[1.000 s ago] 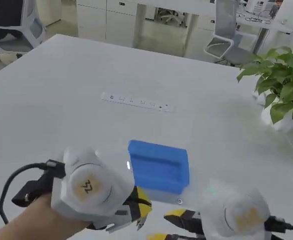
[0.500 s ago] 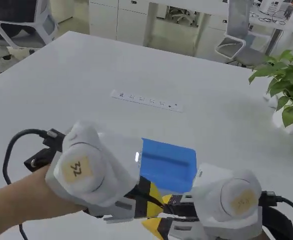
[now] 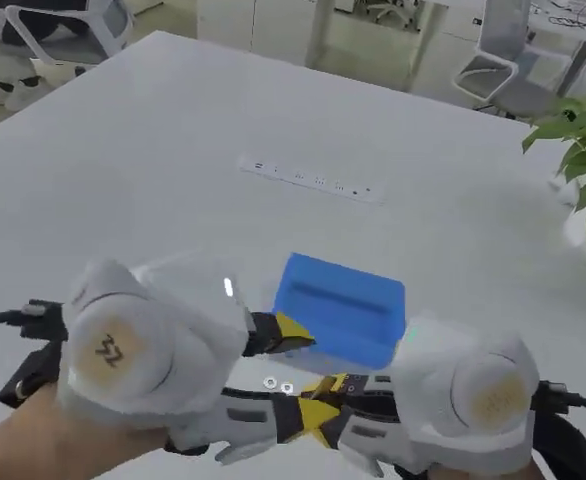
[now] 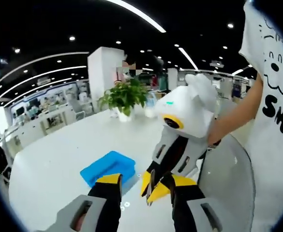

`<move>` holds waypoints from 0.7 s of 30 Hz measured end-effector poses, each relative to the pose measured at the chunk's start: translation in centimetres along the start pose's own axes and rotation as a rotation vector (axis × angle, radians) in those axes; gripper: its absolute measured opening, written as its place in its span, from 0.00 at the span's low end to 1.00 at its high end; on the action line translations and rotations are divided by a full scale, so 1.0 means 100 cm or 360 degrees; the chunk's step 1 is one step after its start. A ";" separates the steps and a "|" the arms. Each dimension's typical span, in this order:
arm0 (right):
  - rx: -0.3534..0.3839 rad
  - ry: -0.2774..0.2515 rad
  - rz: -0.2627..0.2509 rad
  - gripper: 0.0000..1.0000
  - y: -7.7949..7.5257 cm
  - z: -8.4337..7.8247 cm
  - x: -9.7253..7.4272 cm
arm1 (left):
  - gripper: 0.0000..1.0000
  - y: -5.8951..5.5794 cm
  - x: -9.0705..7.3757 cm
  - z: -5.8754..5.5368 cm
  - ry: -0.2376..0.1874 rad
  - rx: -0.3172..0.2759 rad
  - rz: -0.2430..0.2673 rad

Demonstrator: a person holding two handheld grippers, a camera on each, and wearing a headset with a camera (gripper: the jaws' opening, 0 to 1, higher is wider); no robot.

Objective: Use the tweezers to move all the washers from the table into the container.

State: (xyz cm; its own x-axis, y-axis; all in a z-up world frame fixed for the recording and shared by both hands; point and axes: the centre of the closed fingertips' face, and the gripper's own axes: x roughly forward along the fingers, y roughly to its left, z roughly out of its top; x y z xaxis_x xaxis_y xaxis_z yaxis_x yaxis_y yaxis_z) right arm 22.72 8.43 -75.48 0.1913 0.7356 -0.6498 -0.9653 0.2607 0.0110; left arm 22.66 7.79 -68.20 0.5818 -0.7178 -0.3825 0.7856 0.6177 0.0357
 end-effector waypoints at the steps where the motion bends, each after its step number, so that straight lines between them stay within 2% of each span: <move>1: 0.0012 -0.0001 -0.0007 0.04 -0.004 0.000 0.001 | 0.44 0.010 -0.006 -0.004 -0.0016 -0.0088 0.0137; 2: 0.0024 -0.0002 -0.0014 0.04 -0.006 0.000 0.002 | 0.48 0.017 -0.011 -0.008 -0.0013 -0.0137 0.0234; 4: 0.0070 -0.0021 -0.0039 0.04 -0.014 0.002 0.005 | 0.65 0.033 -0.024 -0.023 0.0007 -0.0210 0.0474; 6: 0.0132 -0.0048 -0.0043 0.04 -0.021 0.005 0.008 | 0.77 0.040 -0.031 -0.037 0.0052 -0.0242 0.0587; 7: 0.0147 -0.0057 -0.0050 0.04 -0.025 0.006 0.010 | 0.80 0.047 -0.038 -0.043 0.0043 -0.0249 0.0683; 9: 0.0171 -0.0059 -0.0052 0.04 -0.032 0.006 0.014 | 0.84 0.056 -0.046 -0.052 0.0039 -0.0245 0.0808; 10: 0.0177 -0.0060 -0.0063 0.04 -0.037 0.006 0.017 | 0.85 0.059 -0.048 -0.055 0.0037 -0.0238 0.0848; 12: 0.0217 -0.0073 -0.0065 0.04 -0.043 0.007 0.022 | 0.86 0.060 -0.046 -0.060 0.0043 -0.0235 0.0862; 15: 0.0266 -0.0086 -0.0053 0.05 -0.049 0.008 0.029 | 0.86 0.066 -0.042 -0.075 0.0074 -0.0270 0.0925; 17: 0.0273 -0.0083 -0.0049 0.05 -0.052 0.010 0.034 | 0.86 0.067 -0.040 -0.077 0.0118 -0.0262 0.0919; 19: 0.0271 -0.0073 -0.0047 0.05 -0.054 0.009 0.040 | 0.85 0.068 -0.040 -0.077 0.0103 -0.0245 0.0938; 21: 0.0273 -0.0059 -0.0040 0.05 -0.056 0.008 0.048 | 0.86 0.069 -0.040 -0.086 0.0164 -0.0242 0.0948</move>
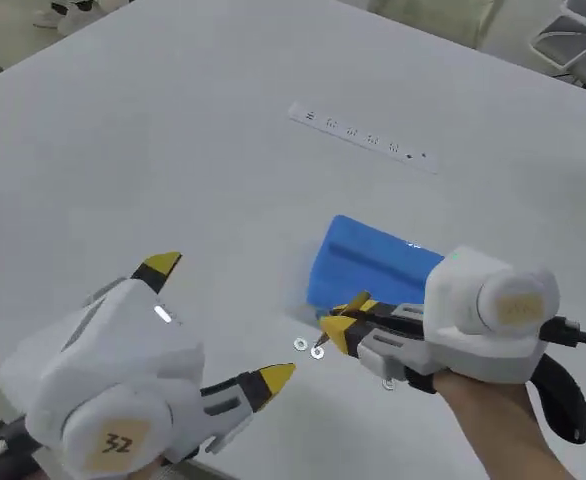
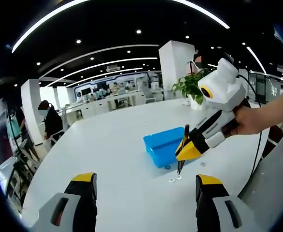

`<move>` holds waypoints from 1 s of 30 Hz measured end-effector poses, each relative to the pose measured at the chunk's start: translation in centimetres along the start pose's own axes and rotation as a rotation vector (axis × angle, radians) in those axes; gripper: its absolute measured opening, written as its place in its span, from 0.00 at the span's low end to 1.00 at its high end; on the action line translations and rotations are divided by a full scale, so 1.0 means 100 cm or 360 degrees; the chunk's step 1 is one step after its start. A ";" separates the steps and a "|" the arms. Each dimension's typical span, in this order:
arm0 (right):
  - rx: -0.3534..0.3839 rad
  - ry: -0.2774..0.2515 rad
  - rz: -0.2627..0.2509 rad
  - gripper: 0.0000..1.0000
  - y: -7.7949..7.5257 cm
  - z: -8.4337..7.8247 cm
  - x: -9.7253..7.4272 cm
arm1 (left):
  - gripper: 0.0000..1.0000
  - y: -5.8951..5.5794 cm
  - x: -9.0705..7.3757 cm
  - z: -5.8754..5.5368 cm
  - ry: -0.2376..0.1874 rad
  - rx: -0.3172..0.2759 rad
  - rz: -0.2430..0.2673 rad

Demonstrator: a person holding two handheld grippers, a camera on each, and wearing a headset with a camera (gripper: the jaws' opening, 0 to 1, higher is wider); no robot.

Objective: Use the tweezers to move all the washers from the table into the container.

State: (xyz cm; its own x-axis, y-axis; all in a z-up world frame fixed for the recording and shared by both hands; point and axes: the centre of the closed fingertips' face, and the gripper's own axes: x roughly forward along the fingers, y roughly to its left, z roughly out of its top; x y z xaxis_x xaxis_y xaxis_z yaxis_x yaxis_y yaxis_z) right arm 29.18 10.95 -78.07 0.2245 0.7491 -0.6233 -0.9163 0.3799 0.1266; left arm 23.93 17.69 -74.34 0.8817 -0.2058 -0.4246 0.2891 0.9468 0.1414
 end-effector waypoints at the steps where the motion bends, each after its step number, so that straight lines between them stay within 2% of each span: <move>1: 0.0003 0.0007 0.0005 0.05 -0.001 -0.001 0.003 | 0.85 0.002 0.000 -0.004 0.0037 0.0039 0.0013; 6: -0.0030 0.0045 -0.0029 0.05 -0.008 -0.007 0.021 | 0.84 0.000 0.001 -0.006 0.0052 0.0084 0.0006; 11: 0.0007 0.0049 -0.0025 0.05 -0.011 -0.010 0.029 | 0.84 0.001 0.001 -0.007 0.0066 0.0088 0.0005; 21: -0.0087 0.0072 -0.0040 0.05 -0.009 -0.013 0.034 | 0.82 0.000 0.001 -0.011 0.0095 0.0123 -0.0009; 28: -0.0048 0.0052 -0.0054 0.03 -0.012 -0.016 0.032 | 0.82 0.002 0.001 -0.013 0.0112 0.0143 0.0005; 30: 0.0016 0.0050 -0.0069 0.03 -0.016 -0.017 0.031 | 0.83 0.003 0.001 -0.013 0.0109 0.0133 0.0007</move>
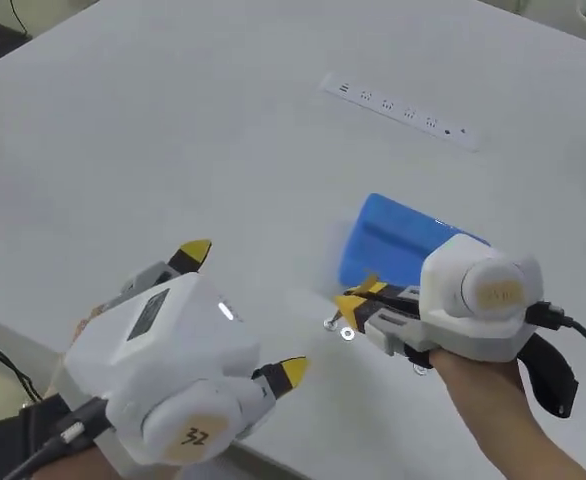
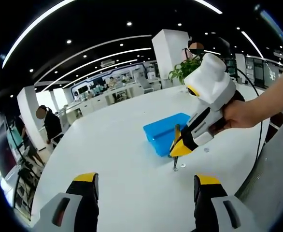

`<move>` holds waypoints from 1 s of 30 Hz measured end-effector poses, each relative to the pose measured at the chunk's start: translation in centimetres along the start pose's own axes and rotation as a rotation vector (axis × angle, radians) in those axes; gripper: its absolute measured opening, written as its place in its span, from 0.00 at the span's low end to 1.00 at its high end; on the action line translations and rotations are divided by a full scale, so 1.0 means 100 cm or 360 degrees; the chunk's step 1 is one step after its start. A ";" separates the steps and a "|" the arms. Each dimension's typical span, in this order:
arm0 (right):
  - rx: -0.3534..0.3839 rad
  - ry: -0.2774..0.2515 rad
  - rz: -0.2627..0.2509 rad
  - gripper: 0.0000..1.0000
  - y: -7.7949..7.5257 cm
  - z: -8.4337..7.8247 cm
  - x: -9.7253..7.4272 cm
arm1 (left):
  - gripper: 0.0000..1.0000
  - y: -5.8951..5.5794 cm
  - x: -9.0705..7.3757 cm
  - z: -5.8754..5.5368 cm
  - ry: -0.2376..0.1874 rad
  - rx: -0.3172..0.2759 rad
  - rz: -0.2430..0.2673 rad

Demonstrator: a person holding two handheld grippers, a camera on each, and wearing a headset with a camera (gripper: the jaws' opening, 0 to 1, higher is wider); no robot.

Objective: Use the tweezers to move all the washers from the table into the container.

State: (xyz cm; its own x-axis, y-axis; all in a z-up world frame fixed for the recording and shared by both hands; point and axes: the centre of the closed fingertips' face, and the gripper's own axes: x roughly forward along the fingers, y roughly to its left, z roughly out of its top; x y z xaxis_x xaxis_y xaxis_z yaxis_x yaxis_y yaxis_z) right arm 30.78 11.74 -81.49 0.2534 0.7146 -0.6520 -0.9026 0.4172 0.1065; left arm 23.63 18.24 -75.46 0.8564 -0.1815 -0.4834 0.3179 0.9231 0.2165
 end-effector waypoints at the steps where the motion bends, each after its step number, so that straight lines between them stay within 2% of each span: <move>1: 0.0037 -0.0002 0.0001 0.03 -0.001 0.000 0.000 | 0.83 0.000 0.000 0.000 -0.0001 -0.0004 -0.0001; 7: 0.0118 -0.0031 -0.0002 0.03 -0.001 0.007 -0.006 | 0.83 0.000 0.001 -0.001 0.0008 -0.0004 -0.0003; 20: -0.0001 -0.0184 -0.0025 0.03 -0.006 0.057 -0.041 | 0.84 -0.003 0.002 -0.004 0.0027 0.0000 -0.0018; 27: -0.0044 -0.0257 -0.0137 0.03 -0.024 0.082 -0.052 | 0.84 -0.003 0.002 -0.003 0.0028 -0.0014 -0.0020; 30: -0.0053 -0.0272 -0.0243 0.03 -0.038 0.087 -0.051 | 0.84 -0.004 0.002 -0.003 0.0031 -0.0014 -0.0021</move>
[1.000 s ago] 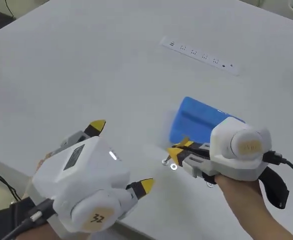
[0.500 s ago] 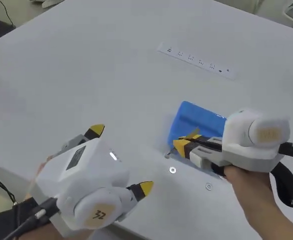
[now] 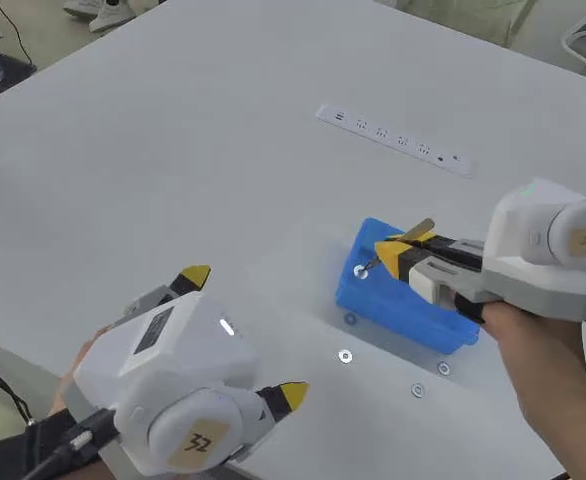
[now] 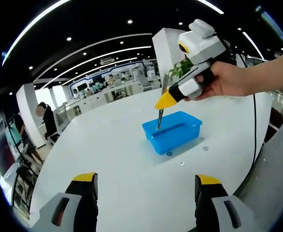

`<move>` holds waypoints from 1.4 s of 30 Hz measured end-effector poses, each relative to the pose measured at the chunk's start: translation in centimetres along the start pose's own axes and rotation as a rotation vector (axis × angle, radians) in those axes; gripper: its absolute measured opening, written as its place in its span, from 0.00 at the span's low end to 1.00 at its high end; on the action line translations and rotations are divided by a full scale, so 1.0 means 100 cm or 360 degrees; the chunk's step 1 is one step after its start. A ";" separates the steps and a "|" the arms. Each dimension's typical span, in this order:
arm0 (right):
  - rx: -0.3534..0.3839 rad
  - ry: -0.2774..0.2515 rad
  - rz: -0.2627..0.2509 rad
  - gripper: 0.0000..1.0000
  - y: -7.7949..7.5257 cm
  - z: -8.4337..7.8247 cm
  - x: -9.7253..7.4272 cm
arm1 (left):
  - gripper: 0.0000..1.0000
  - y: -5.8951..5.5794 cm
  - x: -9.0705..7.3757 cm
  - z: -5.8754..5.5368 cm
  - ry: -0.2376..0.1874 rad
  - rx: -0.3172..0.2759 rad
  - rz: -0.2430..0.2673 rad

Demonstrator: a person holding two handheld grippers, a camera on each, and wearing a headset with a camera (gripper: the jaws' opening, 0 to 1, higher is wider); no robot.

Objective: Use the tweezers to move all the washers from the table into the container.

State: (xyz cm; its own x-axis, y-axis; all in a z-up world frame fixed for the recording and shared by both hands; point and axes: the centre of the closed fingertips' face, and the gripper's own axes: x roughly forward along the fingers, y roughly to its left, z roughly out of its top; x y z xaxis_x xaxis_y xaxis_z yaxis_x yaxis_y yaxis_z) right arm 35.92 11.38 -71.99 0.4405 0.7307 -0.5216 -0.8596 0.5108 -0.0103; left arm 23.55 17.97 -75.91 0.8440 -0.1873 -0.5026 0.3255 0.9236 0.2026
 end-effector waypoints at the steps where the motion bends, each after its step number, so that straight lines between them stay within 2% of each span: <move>1: 0.0003 0.0003 -0.0009 0.03 -0.002 -0.001 0.002 | 0.84 0.000 0.000 0.000 0.0003 0.0000 0.0000; 9: 0.0022 0.0086 -0.0060 0.03 -0.019 -0.022 0.029 | 0.84 -0.003 0.001 -0.002 0.0023 0.0020 -0.0010; 15: 0.0012 0.0173 -0.0063 0.03 -0.024 -0.042 0.048 | 0.84 -0.003 0.002 -0.004 0.0036 0.0019 -0.0014; 20: -0.0014 0.0235 -0.0048 0.03 -0.023 -0.054 0.061 | 0.84 -0.003 0.001 -0.001 0.0011 -0.0014 -0.0028; 30: 0.0014 0.0263 -0.0034 0.03 -0.023 -0.065 0.068 | 0.83 -0.002 0.002 -0.004 0.0026 0.0002 -0.0029; 33: 0.0006 0.0259 -0.0033 0.03 -0.024 -0.065 0.068 | 0.83 -0.002 0.003 -0.004 0.0030 -0.0002 -0.0027; 38: 0.0076 0.0260 -0.0034 0.04 -0.024 -0.064 0.068 | 0.83 -0.003 0.003 -0.005 0.0033 0.0004 -0.0033; 42: 0.0090 0.0227 -0.0039 0.04 -0.024 -0.055 0.064 | 0.83 -0.003 0.003 -0.005 0.0035 0.0015 -0.0031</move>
State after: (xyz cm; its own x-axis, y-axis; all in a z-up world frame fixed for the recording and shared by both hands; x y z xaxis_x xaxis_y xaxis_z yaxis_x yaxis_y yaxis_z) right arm 39.34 12.36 -80.00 0.4165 0.6479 -0.6377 -0.8313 0.5553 0.0212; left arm 23.52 17.80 -76.56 0.8278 -0.1979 -0.5250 0.3461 0.9166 0.2003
